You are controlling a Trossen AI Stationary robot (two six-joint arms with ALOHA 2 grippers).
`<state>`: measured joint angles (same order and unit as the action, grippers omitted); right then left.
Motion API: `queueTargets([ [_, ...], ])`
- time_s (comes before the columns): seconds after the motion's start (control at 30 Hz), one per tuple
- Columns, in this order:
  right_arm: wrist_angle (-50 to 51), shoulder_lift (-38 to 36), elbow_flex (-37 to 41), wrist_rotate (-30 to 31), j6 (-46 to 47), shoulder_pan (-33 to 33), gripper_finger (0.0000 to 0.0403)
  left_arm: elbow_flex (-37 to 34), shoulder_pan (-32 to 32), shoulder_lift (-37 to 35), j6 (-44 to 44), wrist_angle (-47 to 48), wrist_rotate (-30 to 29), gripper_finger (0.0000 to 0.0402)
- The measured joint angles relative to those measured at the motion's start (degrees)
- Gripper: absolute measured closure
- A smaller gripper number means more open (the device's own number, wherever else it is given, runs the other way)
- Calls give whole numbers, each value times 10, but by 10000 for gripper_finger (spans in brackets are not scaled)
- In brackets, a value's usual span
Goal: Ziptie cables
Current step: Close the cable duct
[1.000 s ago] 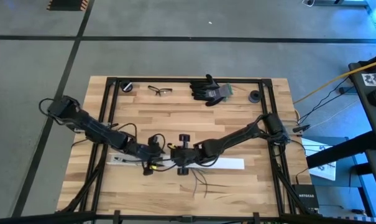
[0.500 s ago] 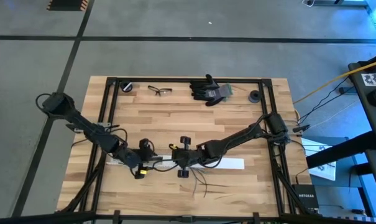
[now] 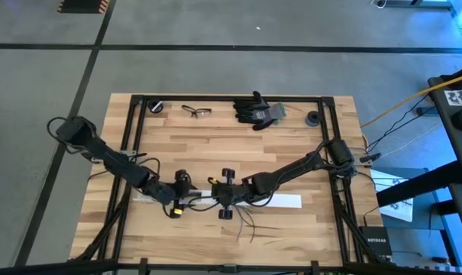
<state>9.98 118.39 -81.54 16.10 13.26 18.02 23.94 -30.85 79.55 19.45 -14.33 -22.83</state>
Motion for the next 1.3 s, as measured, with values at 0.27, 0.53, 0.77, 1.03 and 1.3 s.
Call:
queueTargets([
  [0.27,5,0,0,-22,0,0,398,0,3,61,-9,-82,2,127],
  [0.53,12,-9,-1,-53,7,10,398,0,3,63,-8,-85,2,184],
  [0.77,31,2,-1,-36,33,24,398,0,3,63,-5,-88,2,200],
  [1.03,-29,37,-3,-43,27,8,398,0,2,63,-3,-87,1,201],
  [1.3,-132,80,-3,-101,19,-22,398,-1,2,63,-2,-87,2,201],
])
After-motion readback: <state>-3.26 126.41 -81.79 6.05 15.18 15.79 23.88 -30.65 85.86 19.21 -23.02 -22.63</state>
